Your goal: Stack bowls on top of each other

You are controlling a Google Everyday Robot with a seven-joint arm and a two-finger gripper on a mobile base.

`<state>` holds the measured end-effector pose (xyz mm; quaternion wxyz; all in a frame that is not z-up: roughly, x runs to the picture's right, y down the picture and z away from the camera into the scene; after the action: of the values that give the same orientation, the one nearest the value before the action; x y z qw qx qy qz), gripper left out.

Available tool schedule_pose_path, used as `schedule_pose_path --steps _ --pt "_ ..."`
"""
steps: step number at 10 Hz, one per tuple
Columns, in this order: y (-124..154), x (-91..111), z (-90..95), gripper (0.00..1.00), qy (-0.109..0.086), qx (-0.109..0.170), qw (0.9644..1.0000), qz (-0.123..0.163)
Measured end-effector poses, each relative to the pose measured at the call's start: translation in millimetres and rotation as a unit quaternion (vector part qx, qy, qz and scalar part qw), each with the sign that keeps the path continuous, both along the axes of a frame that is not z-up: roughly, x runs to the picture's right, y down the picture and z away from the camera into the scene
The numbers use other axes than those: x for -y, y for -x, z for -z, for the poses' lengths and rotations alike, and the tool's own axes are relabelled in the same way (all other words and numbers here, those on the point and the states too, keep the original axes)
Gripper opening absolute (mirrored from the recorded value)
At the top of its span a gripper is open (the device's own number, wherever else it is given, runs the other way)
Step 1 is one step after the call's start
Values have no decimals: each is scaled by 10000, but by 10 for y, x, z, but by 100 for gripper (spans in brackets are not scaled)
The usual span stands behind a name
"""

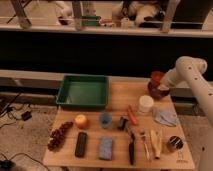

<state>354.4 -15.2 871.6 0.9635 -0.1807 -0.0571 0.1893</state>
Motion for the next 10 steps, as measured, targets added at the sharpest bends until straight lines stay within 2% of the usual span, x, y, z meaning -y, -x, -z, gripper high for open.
schedule_pose_path --steps 2,7,10 --pt "21 29 -18 0 4 60 10000 -47" --pt "-111 73 53 0 -67 9 9998 -167" --pt "-130 21 19 0 -9 -7 9998 -198"
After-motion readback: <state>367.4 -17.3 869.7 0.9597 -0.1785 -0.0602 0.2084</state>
